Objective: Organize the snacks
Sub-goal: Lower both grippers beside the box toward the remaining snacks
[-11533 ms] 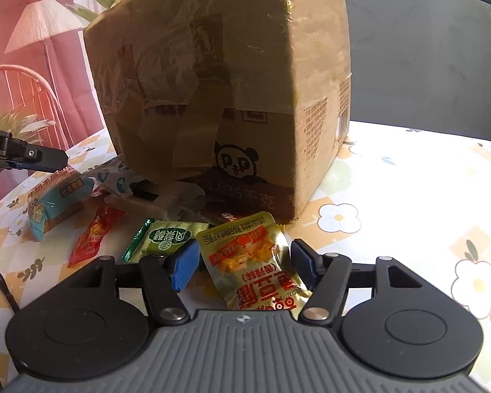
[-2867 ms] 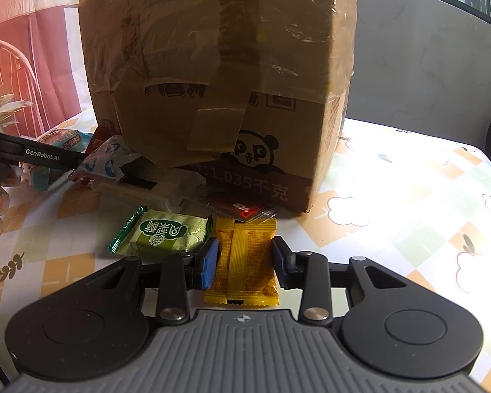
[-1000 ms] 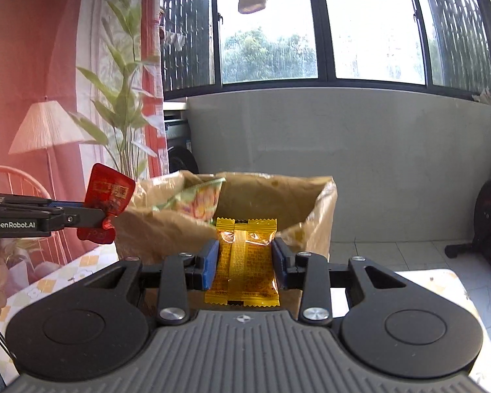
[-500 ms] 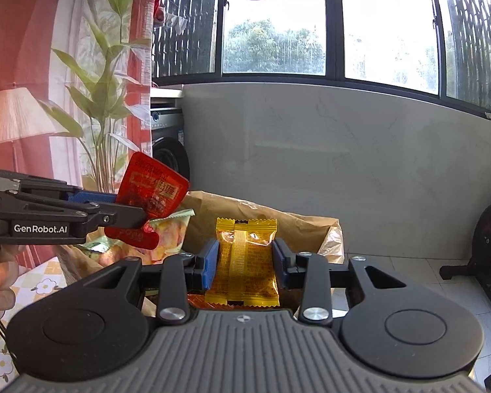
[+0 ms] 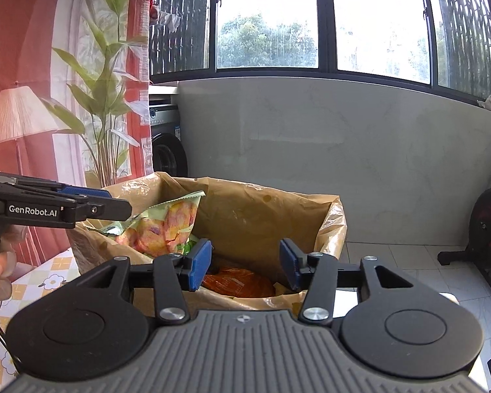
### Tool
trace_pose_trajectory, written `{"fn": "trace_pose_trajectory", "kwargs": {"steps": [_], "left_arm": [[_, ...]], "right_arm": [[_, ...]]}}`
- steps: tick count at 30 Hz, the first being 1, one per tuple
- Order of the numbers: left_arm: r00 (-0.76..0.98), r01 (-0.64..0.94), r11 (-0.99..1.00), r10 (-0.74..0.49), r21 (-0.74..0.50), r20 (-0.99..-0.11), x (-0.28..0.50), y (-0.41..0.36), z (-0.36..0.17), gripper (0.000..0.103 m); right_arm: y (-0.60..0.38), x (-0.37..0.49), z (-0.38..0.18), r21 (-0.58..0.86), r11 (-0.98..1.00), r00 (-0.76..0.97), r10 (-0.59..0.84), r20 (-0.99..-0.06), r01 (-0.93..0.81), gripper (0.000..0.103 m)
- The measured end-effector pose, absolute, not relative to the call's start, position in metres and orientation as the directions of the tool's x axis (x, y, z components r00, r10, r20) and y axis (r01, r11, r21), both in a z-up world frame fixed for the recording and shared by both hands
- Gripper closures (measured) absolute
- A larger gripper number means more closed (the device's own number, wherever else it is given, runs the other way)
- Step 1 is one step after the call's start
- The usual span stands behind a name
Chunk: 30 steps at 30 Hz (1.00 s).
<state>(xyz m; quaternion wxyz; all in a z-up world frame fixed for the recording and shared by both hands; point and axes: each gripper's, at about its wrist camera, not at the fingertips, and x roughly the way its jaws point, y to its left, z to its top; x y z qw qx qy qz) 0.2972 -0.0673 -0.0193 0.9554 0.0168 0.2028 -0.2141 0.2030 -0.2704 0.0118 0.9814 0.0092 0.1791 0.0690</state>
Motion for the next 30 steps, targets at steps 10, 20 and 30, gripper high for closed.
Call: {"fn": "trace_pose_trajectory", "kwargs": {"steps": [10, 20, 30], "left_arm": [[0.838, 0.325, 0.938, -0.344, -0.118, -0.424, 0.259, -0.019, -0.044, 0.058], [0.800, 0.329, 0.936, -0.346, -0.124, -0.490, 0.256, -0.024, -0.080, 0.057], [0.702, 0.367, 0.922, -0.361, -0.123, -0.613, 0.280, -0.050, -0.132, 0.040]], "right_arm": [[-0.274, 0.147, -0.002, 0.079, 0.994, 0.945, 0.100, -0.310, -0.079, 0.047], [-0.273, 0.139, -0.047, 0.105, 0.992, 0.907, 0.103, -0.409, -0.066, 0.047], [-0.273, 0.164, -0.119, 0.208, 0.977, 0.779, 0.169, -0.604, -0.050, 0.034]]}}
